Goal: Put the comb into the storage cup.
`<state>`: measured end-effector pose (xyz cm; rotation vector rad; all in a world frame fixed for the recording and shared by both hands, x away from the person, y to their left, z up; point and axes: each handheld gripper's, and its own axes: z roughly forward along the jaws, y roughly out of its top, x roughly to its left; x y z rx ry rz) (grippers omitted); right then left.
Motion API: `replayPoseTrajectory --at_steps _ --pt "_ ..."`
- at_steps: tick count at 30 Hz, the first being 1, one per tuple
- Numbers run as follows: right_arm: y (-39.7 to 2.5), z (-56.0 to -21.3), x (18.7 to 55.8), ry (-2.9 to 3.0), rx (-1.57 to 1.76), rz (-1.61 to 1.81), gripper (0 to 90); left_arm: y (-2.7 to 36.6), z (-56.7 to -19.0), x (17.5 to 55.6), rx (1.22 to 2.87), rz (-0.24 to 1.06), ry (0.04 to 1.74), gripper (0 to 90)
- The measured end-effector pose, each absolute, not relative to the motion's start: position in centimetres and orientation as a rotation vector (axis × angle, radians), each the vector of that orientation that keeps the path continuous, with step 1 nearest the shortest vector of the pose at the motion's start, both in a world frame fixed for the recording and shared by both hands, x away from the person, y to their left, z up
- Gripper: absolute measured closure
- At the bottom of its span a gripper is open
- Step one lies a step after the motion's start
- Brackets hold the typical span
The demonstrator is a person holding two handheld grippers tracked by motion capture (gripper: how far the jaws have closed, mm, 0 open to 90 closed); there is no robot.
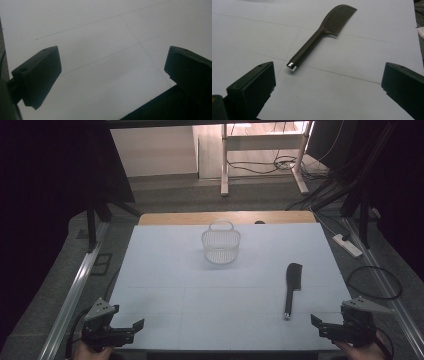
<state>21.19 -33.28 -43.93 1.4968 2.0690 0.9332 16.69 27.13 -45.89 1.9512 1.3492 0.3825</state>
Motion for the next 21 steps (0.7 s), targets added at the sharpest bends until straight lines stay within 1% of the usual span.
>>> replayPoseTrajectory --at_steps 21 --pt "-33.09 -44.03 21.38 2.092 1.496 0.916 0.0 27.31 -45.88 16.48 1.944 0.368 1.328 1.9"
